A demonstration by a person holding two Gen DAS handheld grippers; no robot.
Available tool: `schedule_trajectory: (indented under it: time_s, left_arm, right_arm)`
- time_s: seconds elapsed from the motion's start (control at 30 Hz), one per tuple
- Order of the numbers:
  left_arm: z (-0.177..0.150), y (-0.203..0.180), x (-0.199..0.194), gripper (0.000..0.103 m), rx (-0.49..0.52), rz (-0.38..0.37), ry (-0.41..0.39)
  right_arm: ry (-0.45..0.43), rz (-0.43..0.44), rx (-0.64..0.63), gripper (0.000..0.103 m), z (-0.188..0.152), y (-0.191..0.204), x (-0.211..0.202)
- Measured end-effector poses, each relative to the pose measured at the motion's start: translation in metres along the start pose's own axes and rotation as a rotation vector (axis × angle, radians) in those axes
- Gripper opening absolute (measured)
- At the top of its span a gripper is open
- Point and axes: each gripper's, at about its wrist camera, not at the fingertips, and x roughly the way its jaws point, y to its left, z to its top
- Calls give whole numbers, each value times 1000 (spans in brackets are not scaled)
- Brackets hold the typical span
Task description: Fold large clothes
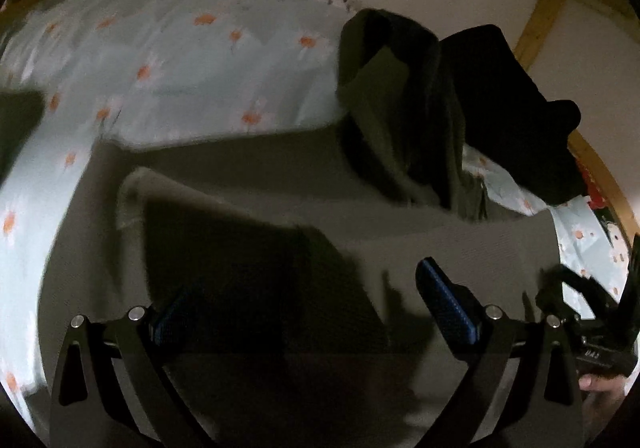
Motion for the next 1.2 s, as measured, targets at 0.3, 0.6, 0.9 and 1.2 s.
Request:
schedule_trajectory:
  time_s: [0.3, 0.6, 0.9, 1.2]
  left_arm:
    - [91, -37, 44, 98, 177, 53, -26]
    - [163, -51, 94, 98, 230, 92, -21]
    - [190, -34, 152, 98, 116, 33, 55]
    - [185, -59, 146, 29, 210, -16, 85]
  right_arm:
    - [-36, 33, -31, 100, 69, -11, 35]
    - [-69, 32, -71, 100, 143, -14, 95]
    - [-17, 31, -81, 84, 193, -18, 159]
    - [44, 81, -99, 19, 204, -9, 180]
